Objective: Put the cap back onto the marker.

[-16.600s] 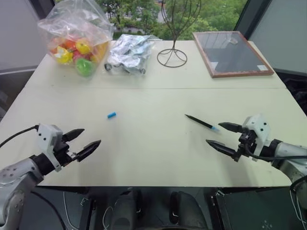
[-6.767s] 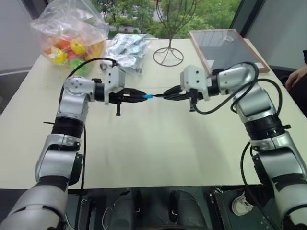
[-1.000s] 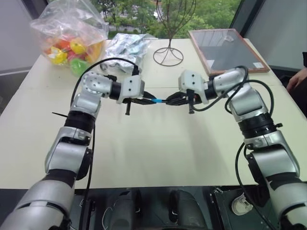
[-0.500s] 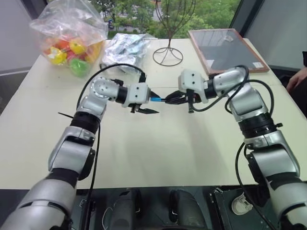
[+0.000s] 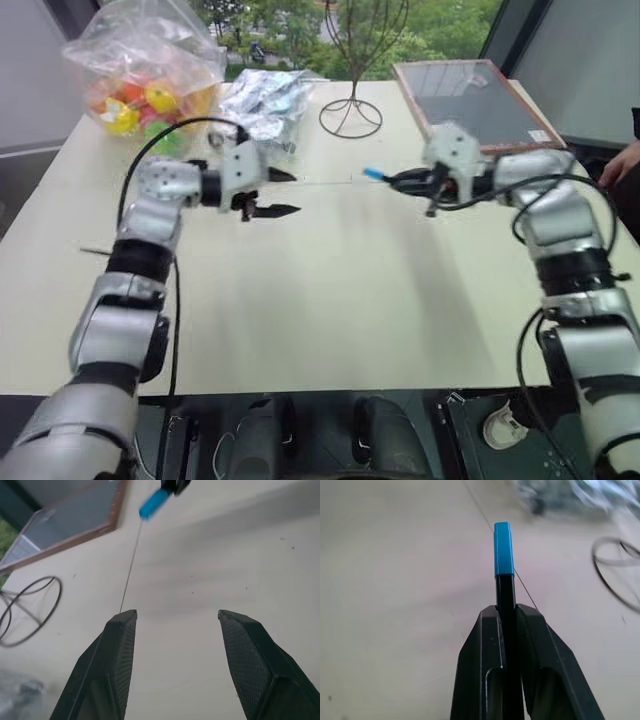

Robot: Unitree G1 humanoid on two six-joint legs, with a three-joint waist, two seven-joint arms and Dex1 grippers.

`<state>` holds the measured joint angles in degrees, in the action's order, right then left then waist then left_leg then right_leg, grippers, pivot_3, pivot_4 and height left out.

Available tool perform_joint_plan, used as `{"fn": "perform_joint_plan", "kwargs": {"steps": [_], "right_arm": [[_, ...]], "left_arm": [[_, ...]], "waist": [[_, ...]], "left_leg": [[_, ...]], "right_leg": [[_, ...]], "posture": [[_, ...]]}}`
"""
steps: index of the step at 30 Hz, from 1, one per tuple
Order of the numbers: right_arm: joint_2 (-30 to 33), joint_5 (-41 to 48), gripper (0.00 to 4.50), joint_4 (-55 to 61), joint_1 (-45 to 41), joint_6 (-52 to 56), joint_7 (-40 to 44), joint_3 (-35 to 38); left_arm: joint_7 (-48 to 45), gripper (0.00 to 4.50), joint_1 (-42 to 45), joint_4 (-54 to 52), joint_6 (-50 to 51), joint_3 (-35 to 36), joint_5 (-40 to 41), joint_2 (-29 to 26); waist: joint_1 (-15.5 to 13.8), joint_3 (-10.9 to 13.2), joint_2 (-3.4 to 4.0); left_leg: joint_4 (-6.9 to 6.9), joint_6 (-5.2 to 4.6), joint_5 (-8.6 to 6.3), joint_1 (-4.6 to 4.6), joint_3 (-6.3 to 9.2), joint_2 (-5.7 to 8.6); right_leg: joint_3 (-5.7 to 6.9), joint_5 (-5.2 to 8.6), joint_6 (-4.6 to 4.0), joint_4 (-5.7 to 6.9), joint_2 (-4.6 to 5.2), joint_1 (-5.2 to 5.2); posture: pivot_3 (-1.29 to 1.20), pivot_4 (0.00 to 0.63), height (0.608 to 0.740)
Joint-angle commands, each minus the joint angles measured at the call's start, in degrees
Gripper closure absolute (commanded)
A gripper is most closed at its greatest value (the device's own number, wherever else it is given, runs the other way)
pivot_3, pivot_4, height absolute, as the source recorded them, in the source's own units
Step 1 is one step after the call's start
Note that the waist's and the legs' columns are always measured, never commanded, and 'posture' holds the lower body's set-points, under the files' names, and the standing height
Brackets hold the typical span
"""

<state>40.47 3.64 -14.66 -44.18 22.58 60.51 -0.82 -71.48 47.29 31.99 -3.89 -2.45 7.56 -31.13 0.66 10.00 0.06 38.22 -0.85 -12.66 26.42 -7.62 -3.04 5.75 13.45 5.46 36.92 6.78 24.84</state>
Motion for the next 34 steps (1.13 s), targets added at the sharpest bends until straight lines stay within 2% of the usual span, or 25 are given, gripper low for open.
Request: {"fn": "perform_joint_plan", "kwargs": {"steps": [1, 3, 6, 10, 16, 20, 21, 23, 27, 28, 29, 34], "right_arm": [[2.2, 3.8, 4.50, 9.7, 7.7, 9.9, -4.6, 7.5], [2.3, 4.1, 4.50, 13.5, 12.4, 14.6, -9.2, 10.8], [-1.4, 5.5, 4.50, 17.5, 14.3, 20.5, -17.3, 14.9], [-6.1, 4.2, 4.50, 20.6, 17.1, 27.0, -26.7, 15.0], [-9.6, 5.4, 4.50, 20.2, 18.7, 30.0, -31.5, 13.7], [-10.7, 5.4, 4.50, 18.8, 19.1, 29.2, -33.5, 13.3], [-10.8, 5.5, 3.60, 18.3, 19.1, 28.9, -33.8, 13.2], [-10.6, 5.7, 2.91, 17.5, 19.3, 28.5, -34.0, 12.9], [-10.0, 6.0, 0.74, 17.0, 19.3, 28.1, -34.4, 12.6], [-9.8, 6.1, 0.32, 16.9, 19.3, 28.0, -34.4, 12.5], [-8.7, 5.9, 0.09, 17.0, 19.0, 27.0, -33.8, 12.7], [-3.4, 6.7, 0.09, 12.9, 16.6, 18.6, -33.4, 18.9]], "left_arm": [[7.2, 1.80, -6.8, -14.8, 14.1, 6.3, 7.3, -0.6], [15.1, 1.80, -11.8, -22.4, 19.2, 9.5, 8.5, 0.8], [24.4, 1.80, -16.8, -30.9, 27.3, 11.2, 8.4, 2.5], [39.7, 1.80, -22.1, -39.5, 37.7, 14.3, 9.0, 9.2], [50.3, 1.80, -23.9, -40.1, 39.8, 14.5, 5.8, 12.2], [54.0, 1.80, -23.8, -39.3, 39.1, 15.1, 6.0, 13.3], [54.3, 1.74, -23.9, -39.2, 39.0, 14.9, 6.0, 13.5], [54.8, 1.74, -24.3, -39.0, 38.4, 14.5, 5.9, 13.4], [55.1, 1.74, -25.3, -39.0, 37.7, 14.1, 5.8, 13.1], [55.2, 1.74, -25.4, -39.0, 37.7, 14.2, 5.9, 13.1], [55.2, 1.74, -25.7, -39.2, 37.4, 14.7, 5.8, 12.7], [54.3, 1.74, -27.6, -40.2, 37.1, 19.2, 7.2, 8.9]], "waist": [[-0.1, 0.0, -0.01], [-0.2, 0.0, -0.02], [0.0, 0.0, -0.01], [0.0, 0.0, -0.04], [-0.1, 0.0, -0.06], [-0.1, 0.0, -0.06], [-0.1, 0.0, -0.06], [-0.1, 0.0, -0.06], [0.1, 0.0, -0.06], [0.0, 0.0, -0.06], [0.0, 0.0, -0.06], [0.0, 0.0, -0.06]], "left_leg": [[0.04, 0.00, 0.00, 0.01, 0.01, 0.01], [0.09, -0.01, -0.01, -0.01, 0.06, 0.01], [0.13, -0.24, -0.15, -0.08, 0.08, 0.04], [0.00, -0.27, -0.16, -0.40, 0.14, 0.03], [-0.01, -0.27, -0.17, -0.51, 0.06, 0.07], [-0.03, -0.28, -0.17, -0.51, 0.06, 0.07], [-0.02, -0.28, -0.17, -0.51, 0.06, 0.07], [-0.02, -0.28, -0.17, -0.51, 0.06, 0.08], [-0.04, -0.28, -0.17, -0.51, 0.05, 0.07], [-0.04, -0.28, -0.17, -0.52, 0.05, 0.07], [-0.04, -0.28, -0.17, -0.51, 0.05, 0.07], [-0.05, -0.30, -0.19, -0.49, 0.05, 0.07]], "right_leg": [[0.00, 0.00, 0.00, 0.02, 0.00, 0.00], [-0.01, 0.00, 0.01, -0.02, 0.04, -0.03], [-0.03, -0.01, 0.01, 0.06, 0.07, -0.05], [-0.09, 0.00, -0.01, 0.10, 0.05, -0.21], [-0.12, 0.01, -0.01, 0.08, 0.05, -0.32], [-0.12, 0.02, -0.02, 0.06, 0.05, -0.32], [-0.12, 0.02, -0.02, 0.06, 0.05, -0.32], [-0.12, 0.02, -0.02, 0.06, 0.05, -0.32], [-0.12, 0.02, -0.02, 0.05, 0.05, -0.31], [-0.12, 0.02, -0.02, 0.06, 0.05, -0.31], [-0.12, 0.02, -0.02, 0.05, 0.05, -0.31], [-0.12, 0.02, -0.02, 0.04, 0.06, -0.28]], "posture": [[0.00, 0.150, 0.740], [0.00, 0.150, 0.740], [0.00, 0.150, 0.740], [0.00, 0.150, 0.740], [0.00, 0.150, 0.740], [0.00, 0.150, 0.740], [0.00, 0.150, 0.740], [0.00, 0.150, 0.740], [0.00, 0.150, 0.740], [0.00, 0.150, 0.740], [0.00, 0.150, 0.740], [0.00, 0.150, 0.740]]}}
